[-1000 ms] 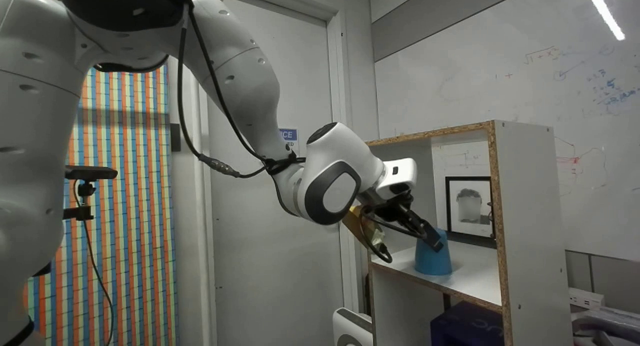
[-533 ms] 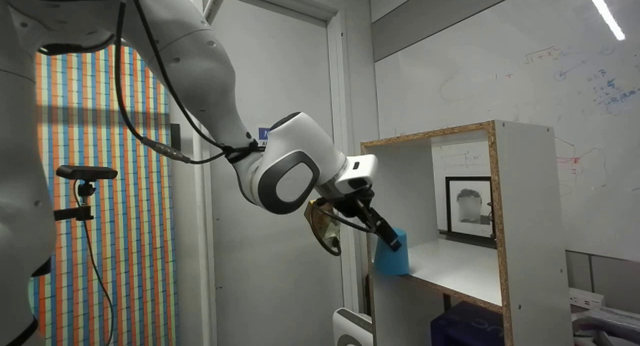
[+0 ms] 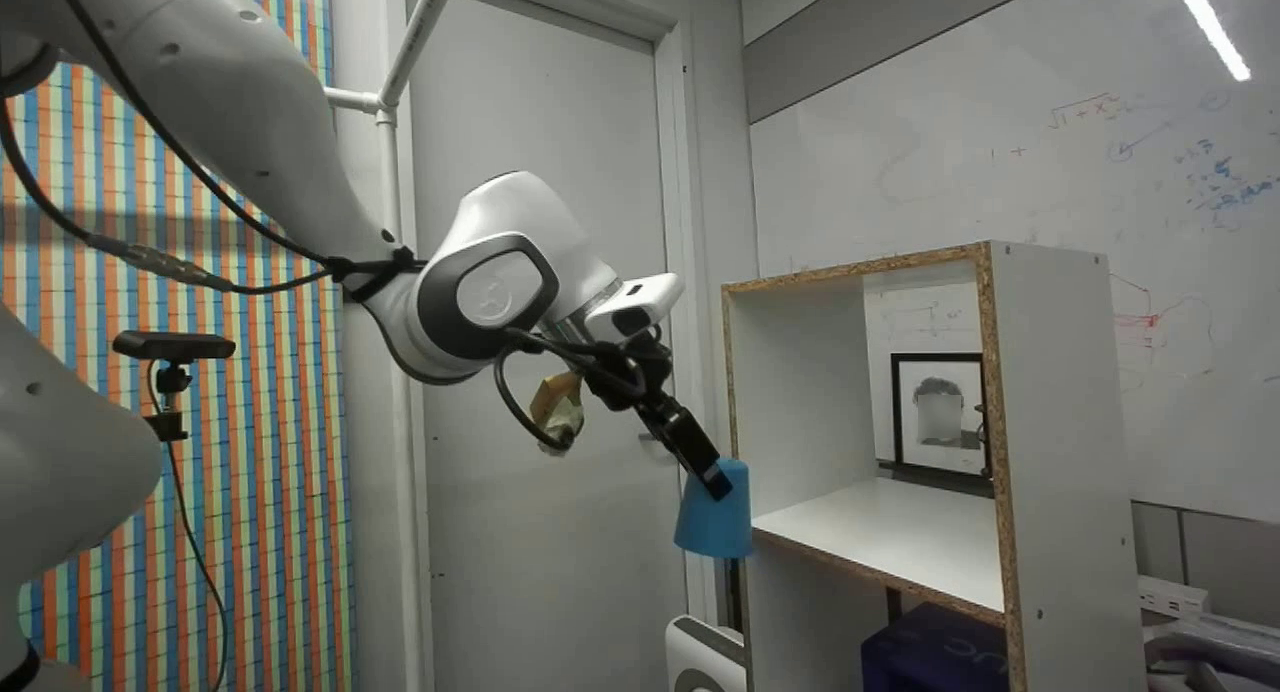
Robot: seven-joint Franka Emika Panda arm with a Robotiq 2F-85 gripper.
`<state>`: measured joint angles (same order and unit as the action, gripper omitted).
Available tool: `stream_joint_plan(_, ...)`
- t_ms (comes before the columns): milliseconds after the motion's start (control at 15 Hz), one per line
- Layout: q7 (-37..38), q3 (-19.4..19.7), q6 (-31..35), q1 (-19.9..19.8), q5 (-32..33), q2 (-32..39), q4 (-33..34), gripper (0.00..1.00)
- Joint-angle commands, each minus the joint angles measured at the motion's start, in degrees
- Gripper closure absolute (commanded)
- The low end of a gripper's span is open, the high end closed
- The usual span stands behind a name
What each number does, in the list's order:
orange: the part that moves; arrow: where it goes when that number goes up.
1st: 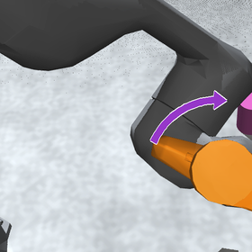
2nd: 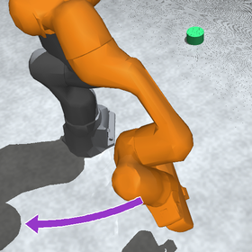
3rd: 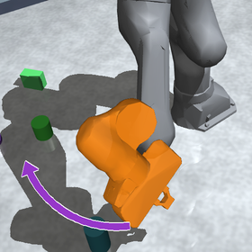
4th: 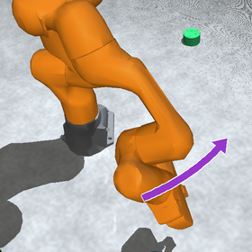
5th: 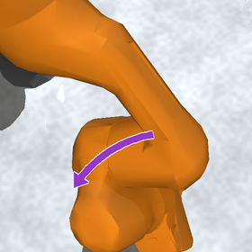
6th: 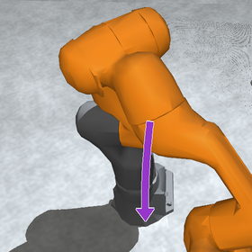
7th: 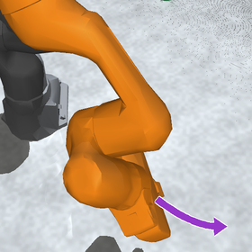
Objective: Move the blue cup to the top shelf
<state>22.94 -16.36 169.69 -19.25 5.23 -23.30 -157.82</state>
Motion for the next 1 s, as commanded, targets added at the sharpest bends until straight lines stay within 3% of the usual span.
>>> stream_joint_plan(0, 3.35, -1.67, -12.32, 5.15, -1.36, -13.03, 0.31, 0.56)
stream_joint_plan(267, 3.89, 0.06, -25.56, 10.38, -2.06, -23.63, 4.69, 0.56)
stream_joint_plan(467, 3.95, 0.2, -31.53, 9.46, -0.16, -27.41, 10.5, 0.56)
stream_joint_plan(667, 3.67, 1.07, -32.07, 6.96, 1.34, -28.03, 15.47, 0.56)
stream_joint_plan(933, 3.74, 3.62, -28.1, 3.6, 1.68, -23.87, 20.53, 0.56)
